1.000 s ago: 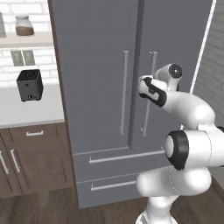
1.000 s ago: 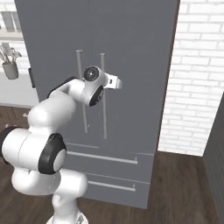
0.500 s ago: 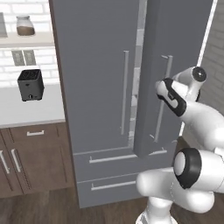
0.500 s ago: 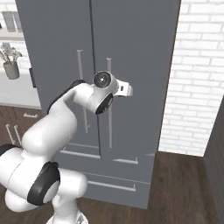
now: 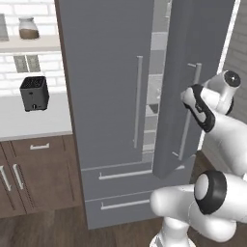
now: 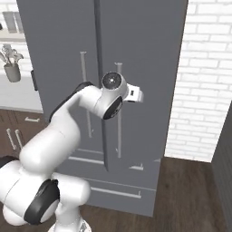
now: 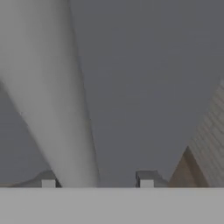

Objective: Take the strawberry from the fridge and place it on top of the pancake, located on the dining counter.

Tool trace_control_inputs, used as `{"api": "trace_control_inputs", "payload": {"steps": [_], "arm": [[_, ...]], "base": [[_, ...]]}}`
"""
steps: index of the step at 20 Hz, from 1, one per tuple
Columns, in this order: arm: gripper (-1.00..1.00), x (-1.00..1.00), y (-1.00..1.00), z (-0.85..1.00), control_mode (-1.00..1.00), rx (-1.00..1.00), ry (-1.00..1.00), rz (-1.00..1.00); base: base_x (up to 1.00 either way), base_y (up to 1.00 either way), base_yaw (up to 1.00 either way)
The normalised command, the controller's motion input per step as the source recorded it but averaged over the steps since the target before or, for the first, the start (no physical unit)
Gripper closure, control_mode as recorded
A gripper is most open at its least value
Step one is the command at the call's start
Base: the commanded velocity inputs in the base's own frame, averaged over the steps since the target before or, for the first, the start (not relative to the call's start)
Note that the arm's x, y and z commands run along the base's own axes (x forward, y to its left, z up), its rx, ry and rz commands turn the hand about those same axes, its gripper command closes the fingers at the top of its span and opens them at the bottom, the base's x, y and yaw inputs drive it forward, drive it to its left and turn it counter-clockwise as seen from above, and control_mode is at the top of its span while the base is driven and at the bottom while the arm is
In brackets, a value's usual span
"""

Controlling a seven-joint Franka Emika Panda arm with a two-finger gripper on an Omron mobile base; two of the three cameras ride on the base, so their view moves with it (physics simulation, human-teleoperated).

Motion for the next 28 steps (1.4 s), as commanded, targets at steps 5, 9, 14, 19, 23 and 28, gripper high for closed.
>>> {"api": "trace_control_inputs", "payload": {"steps": [5,9,14,19,23,28], "arm": [[-1.0,-0.97,-0.21,0.57,-1.0,0.0,-0.18,0.0],[-1.0,-0.86,0.06,0.61,-1.0,-0.05,-0.11,0.0],[-1.0,-0.66,0.14,0.27,-1.0,-0.11,-0.01,0.0],[-1.0,-0.18,-0.14,0.0,-1.0,-0.05,0.0,0.04],[-1.0,-0.43,-0.17,0.03,-1.0,0.0,-0.05,0.04],[-1.0,-0.76,0.28,0.56,-1.0,-0.09,-0.05,0.0]], "base": [[0.0,0.0,0.0],[0.0,0.0,0.0],[0.0,0.0,0.0],[0.0,0.0,0.0],[0.0,0.0,0.0],[0.0,0.0,0.0]]}}
